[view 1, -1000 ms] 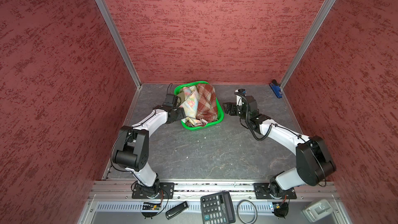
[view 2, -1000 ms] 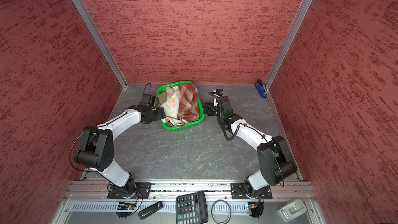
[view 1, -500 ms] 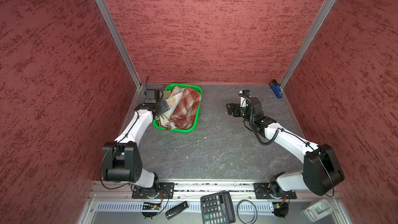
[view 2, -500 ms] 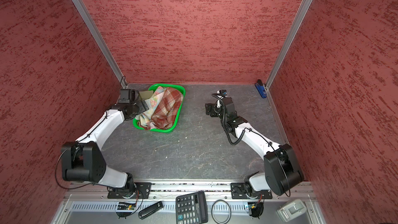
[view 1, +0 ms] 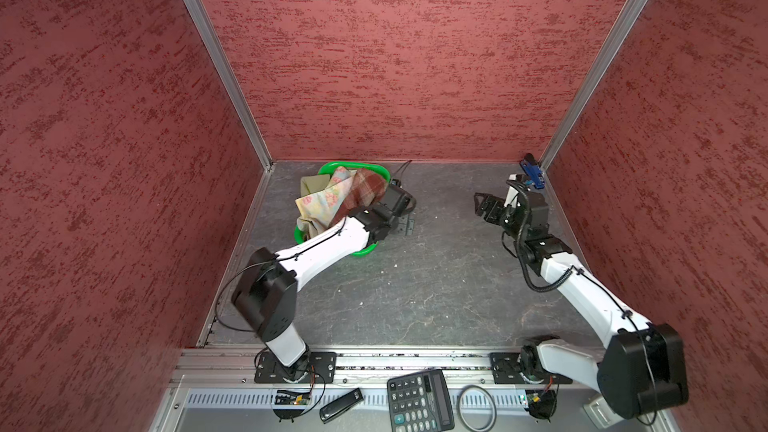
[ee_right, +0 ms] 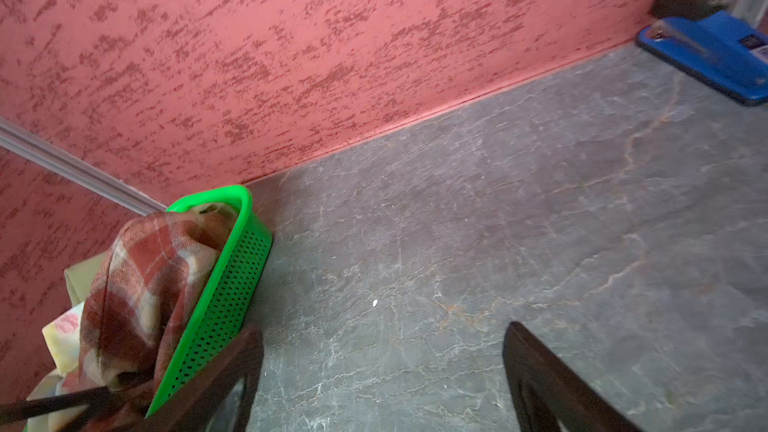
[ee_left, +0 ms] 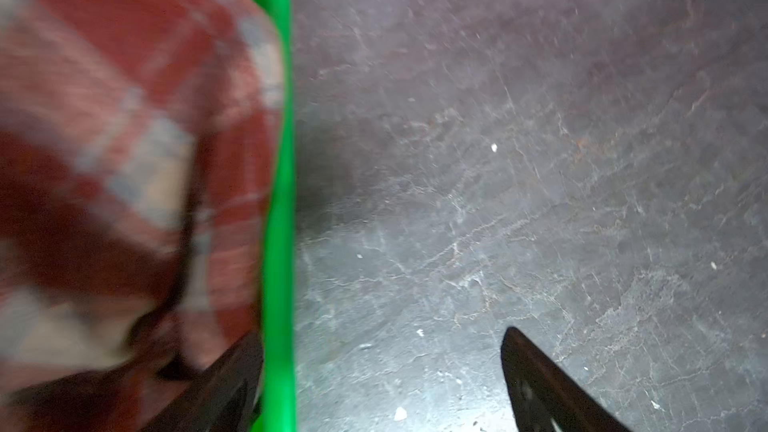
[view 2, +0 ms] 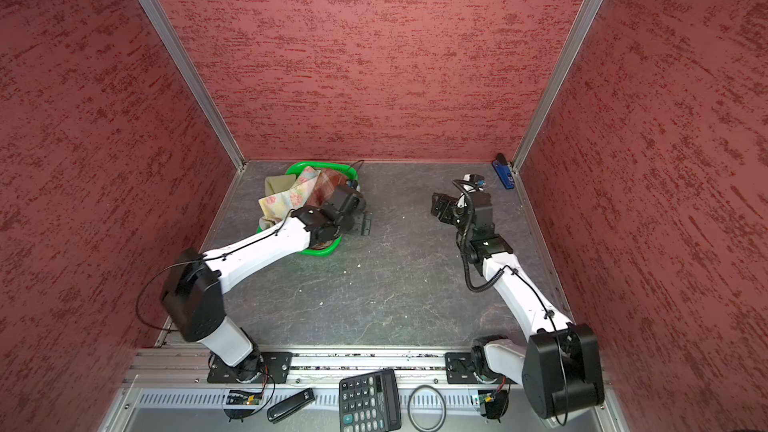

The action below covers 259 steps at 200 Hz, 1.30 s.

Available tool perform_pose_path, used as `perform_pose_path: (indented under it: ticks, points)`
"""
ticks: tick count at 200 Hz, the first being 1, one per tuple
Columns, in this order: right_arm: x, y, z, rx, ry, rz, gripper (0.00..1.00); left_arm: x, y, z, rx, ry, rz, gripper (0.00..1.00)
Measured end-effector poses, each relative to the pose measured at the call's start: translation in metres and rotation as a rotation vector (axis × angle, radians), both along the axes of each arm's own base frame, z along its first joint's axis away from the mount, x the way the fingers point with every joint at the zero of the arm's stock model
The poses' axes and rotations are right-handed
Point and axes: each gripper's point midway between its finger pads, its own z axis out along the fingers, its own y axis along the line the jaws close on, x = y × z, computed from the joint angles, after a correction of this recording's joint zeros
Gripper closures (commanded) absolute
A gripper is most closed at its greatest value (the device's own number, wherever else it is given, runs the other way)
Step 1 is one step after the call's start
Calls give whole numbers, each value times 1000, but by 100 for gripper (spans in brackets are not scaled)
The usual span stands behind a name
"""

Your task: Fold and stack the skirts

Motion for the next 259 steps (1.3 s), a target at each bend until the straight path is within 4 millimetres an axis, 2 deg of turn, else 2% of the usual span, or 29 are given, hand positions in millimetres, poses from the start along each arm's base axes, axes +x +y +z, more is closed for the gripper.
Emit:
perform_pose_path:
  ticks: [16,44,57,73,103,161,218,259]
  points:
    - [-8,-14,13,16,-28,-38,9,6,-20,-21,1,64,-18,10]
    - [-21,-30,36,35,-81,-80,9,19,-37,-49,-10,156,-12,10]
    - [-26,-32,42,39,-92,-85,9,27,-40,-60,-22,187,-2,11]
    - [-28,-33,42,36,-92,-84,9,37,-35,-74,-23,221,17,11]
    - [-29,-33,34,13,-63,-79,9,56,-9,-89,-20,264,78,11]
    - [-27,-32,26,8,-38,-72,9,109,54,-73,-72,228,227,12]
    - [-25,-30,22,11,-35,-62,9,157,114,-78,-105,198,358,12]
    - [-24,-29,16,9,-29,-56,10,176,152,-77,-105,175,382,10]
